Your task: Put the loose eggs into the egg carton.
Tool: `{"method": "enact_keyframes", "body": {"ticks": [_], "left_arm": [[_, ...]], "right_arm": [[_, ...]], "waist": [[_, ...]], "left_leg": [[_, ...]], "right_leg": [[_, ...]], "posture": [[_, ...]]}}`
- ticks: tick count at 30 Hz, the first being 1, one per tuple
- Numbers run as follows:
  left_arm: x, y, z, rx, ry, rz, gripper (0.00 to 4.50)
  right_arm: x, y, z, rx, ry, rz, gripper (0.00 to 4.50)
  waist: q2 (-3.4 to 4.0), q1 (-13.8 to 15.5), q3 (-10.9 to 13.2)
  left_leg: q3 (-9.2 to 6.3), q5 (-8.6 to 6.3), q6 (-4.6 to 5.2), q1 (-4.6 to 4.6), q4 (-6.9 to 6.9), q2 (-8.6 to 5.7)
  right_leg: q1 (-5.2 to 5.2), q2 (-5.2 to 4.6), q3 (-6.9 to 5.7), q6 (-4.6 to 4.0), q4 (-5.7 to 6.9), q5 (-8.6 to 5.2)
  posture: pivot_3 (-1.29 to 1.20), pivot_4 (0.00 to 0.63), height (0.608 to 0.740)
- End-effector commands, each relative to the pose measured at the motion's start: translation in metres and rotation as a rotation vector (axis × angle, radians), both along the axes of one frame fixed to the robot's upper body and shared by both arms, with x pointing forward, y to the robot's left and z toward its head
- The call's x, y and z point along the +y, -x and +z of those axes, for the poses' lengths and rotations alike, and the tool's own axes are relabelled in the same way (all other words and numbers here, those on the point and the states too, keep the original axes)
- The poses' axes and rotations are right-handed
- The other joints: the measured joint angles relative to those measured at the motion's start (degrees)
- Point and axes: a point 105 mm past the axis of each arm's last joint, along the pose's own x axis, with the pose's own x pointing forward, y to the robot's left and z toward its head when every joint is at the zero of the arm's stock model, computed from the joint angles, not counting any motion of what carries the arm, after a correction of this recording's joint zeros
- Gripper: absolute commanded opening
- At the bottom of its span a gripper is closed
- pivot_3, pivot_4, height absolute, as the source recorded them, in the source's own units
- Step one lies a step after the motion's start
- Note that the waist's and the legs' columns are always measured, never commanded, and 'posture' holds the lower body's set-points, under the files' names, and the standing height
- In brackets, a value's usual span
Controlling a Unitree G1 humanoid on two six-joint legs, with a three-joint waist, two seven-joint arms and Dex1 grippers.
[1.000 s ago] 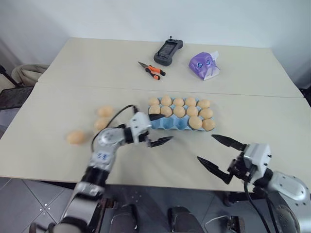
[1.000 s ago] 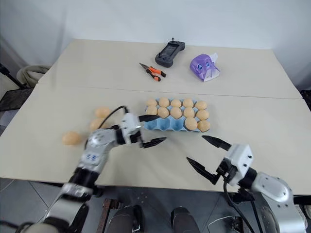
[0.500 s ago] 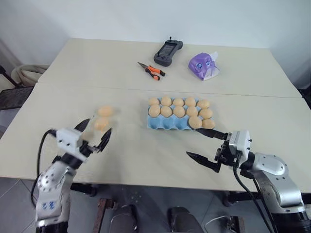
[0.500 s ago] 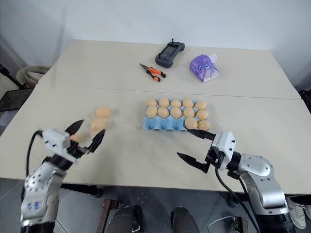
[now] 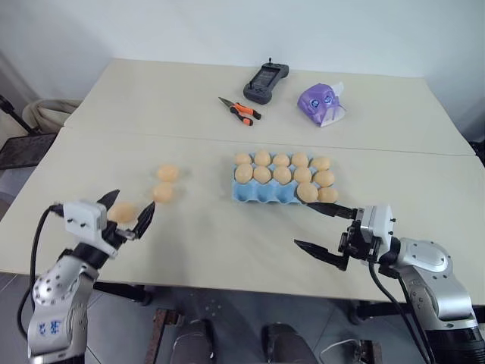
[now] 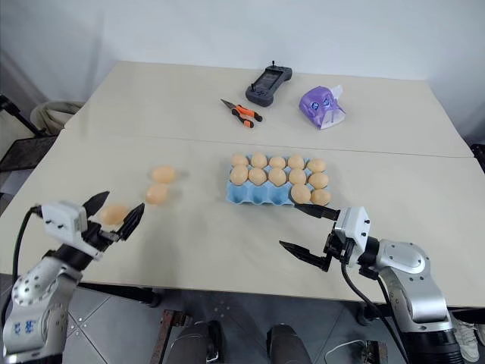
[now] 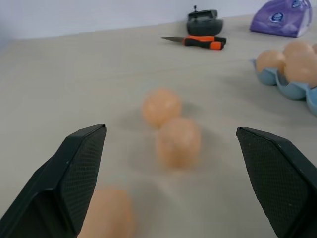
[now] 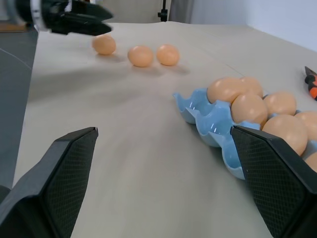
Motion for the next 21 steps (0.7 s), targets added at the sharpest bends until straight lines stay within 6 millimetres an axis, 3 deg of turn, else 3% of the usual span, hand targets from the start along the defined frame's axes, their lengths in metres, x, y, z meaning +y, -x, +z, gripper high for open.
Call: {"method": "enact_keyframes", "body": {"ticks": [1, 7, 12, 15, 21], "left_arm": [[-0.009, -0.015, -0.005, 0.063, -0.007, -0.048, 4.47], [-0.024, -0.044, -0.017, 0.173, -0.036, -0.072, 4.47], [-0.023, -0.053, -0.017, 0.192, -0.048, -0.036, 4.47], [-0.027, -0.052, -0.019, 0.208, -0.051, -0.054, 3.88], [-0.025, -0.05, -0.021, 0.239, -0.074, -0.07, 2.07]], "right_arm": [[-0.001, 0.004, 0.012, -0.051, -0.002, -0.009, 4.5], [0.0, 0.007, 0.012, -0.053, -0.012, -0.032, 4.5], [0.003, 0.009, 0.013, -0.055, -0.02, -0.044, 4.5], [0.003, 0.009, 0.014, -0.057, -0.022, -0.051, 4.5], [0.001, 0.009, 0.014, -0.06, -0.02, -0.062, 4.5]], "waist": [[0.01, -0.1, 0.0], [0.0, -0.1, 0.0], [0.01, -0.4, 0.0], [0.01, -0.4, 0.0], [0.0, -0.3, 0.0]], "left_leg": [[0.03, -0.03, -0.02, -0.01, 0.0, 0.0], [0.15, 0.03, 0.07, -0.04, 0.02, 0.04], [0.18, 0.02, -0.02, -0.04, 0.06, 0.19], [0.19, 0.02, -0.02, -0.03, 0.1, 0.19], [0.19, 0.04, -0.01, -0.01, 0.17, 0.17]], "right_leg": [[-0.01, 0.0, 0.01, 0.0, -0.04, 0.0], [-0.14, 0.27, 0.09, 0.01, -0.14, -0.01], [-0.18, 0.79, 0.2, 0.01, -0.09, -0.01], [-0.18, 0.79, 0.2, 0.01, -0.02, -0.01], [-0.19, 0.76, 0.21, 0.0, 0.13, -0.01]], "posture": [[0.0, 0.15, 0.74], [0.0, 0.15, 0.74], [0.0, 0.15, 0.74], [0.0, 0.15, 0.74], [0.0, 0.15, 0.74]]}}
